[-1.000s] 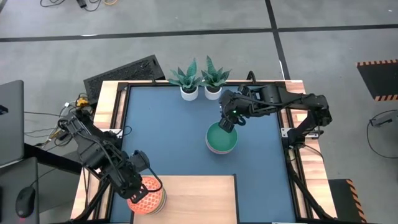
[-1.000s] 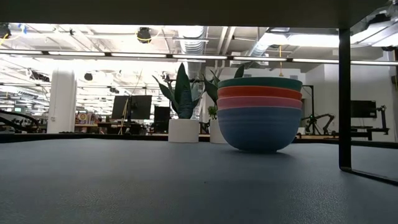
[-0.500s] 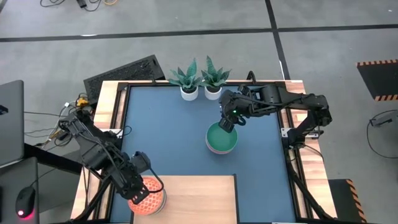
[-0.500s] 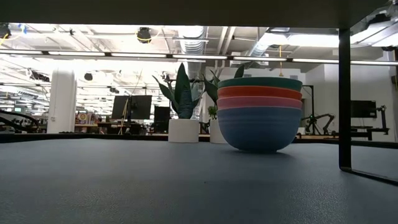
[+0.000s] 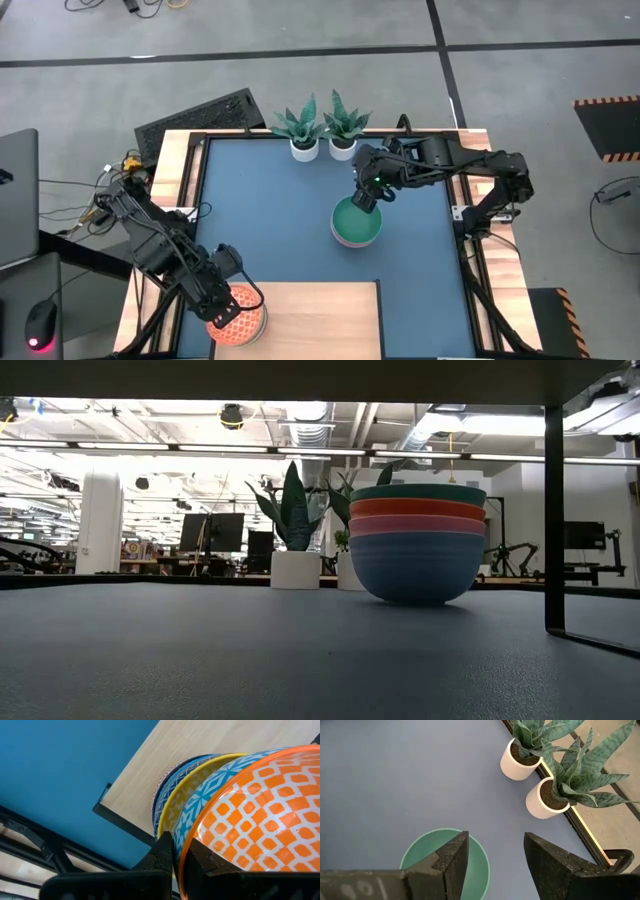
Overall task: Place and stack bowls onto a shelf
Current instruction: Stack the orange and white bowl on top of the yellow and white bowl on the shelf
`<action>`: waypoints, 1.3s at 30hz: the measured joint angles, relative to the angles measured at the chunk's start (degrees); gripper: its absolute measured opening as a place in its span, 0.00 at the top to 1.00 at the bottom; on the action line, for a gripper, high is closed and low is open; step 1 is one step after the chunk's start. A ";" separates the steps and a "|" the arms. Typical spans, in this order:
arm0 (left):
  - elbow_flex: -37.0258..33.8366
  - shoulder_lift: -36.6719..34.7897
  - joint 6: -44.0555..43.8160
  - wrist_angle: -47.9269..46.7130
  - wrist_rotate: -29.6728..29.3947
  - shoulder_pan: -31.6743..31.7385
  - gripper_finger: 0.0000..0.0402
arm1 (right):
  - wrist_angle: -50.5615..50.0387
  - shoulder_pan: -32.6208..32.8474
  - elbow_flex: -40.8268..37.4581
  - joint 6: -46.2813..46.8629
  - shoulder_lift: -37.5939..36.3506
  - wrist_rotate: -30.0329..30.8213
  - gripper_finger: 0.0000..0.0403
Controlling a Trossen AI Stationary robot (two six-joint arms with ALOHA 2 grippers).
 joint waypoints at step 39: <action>-0.04 0.23 -2.74 -0.15 -0.17 -0.29 1.00 | -0.02 0.00 0.00 -0.88 0.00 0.00 0.46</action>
